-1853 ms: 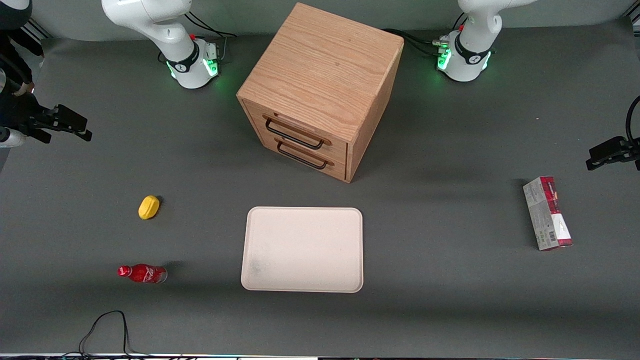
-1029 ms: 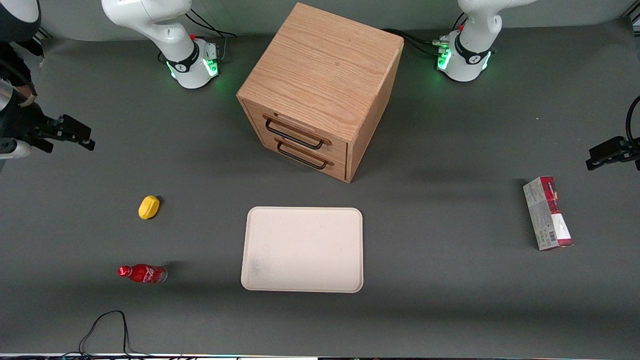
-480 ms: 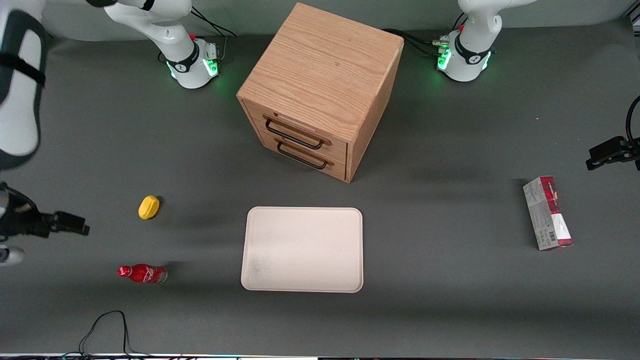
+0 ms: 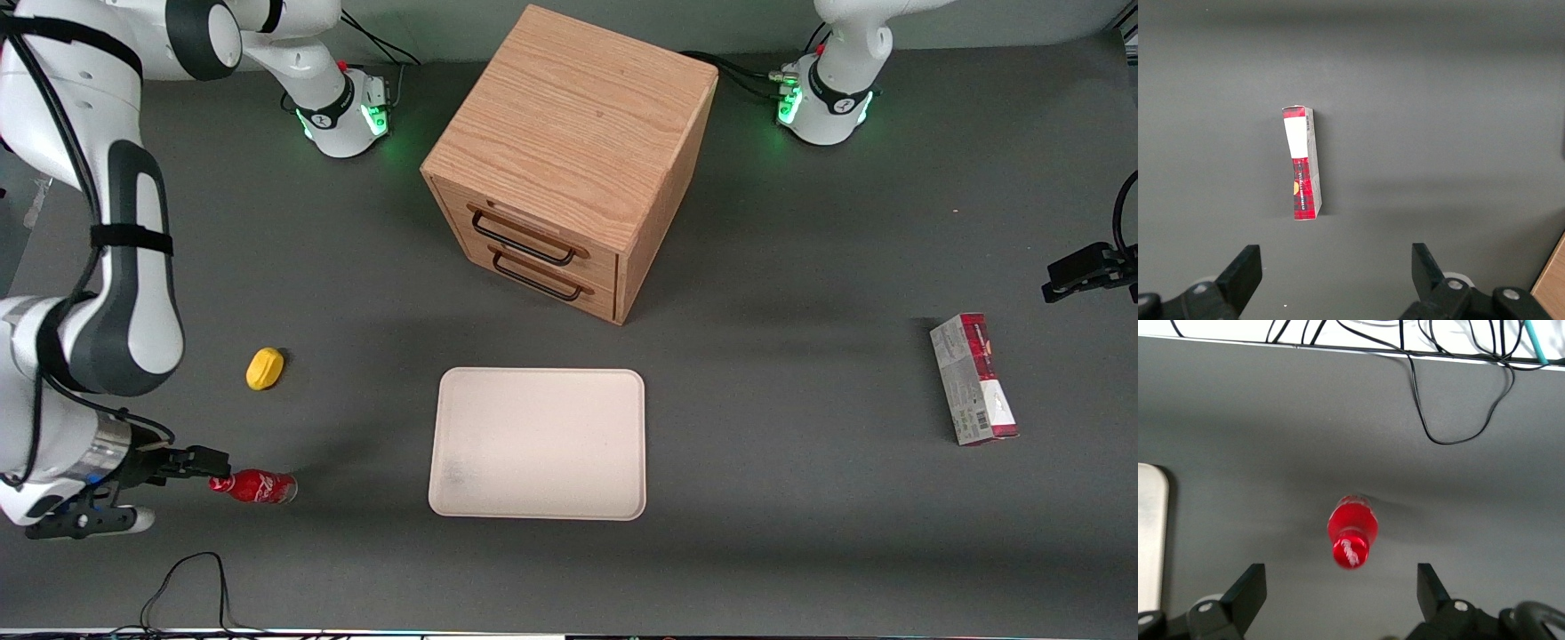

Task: Place coke bottle on tray
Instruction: 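Lower the open right gripper around the red bottle's body, then close the right gripper on the red bottle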

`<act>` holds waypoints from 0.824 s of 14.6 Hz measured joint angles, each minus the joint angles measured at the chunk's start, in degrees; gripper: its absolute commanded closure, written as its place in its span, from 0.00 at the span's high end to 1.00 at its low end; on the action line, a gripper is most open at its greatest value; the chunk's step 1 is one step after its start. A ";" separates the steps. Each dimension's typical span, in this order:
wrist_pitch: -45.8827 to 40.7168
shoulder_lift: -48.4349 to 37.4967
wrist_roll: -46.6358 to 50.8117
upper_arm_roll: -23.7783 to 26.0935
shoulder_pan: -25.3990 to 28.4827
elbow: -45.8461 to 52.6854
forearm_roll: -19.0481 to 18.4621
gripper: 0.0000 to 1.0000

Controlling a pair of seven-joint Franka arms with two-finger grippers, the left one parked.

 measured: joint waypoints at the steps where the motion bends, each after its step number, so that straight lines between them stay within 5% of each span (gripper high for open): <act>1: 1.19 0.75 -0.13 0.00 -0.07 -0.07 0.00 1.00; 10: 6.73 2.88 -1.72 0.70 -0.19 -3.00 1.62 0.99; 12: 6.75 2.92 -2.82 0.70 -0.20 -3.33 1.63 0.92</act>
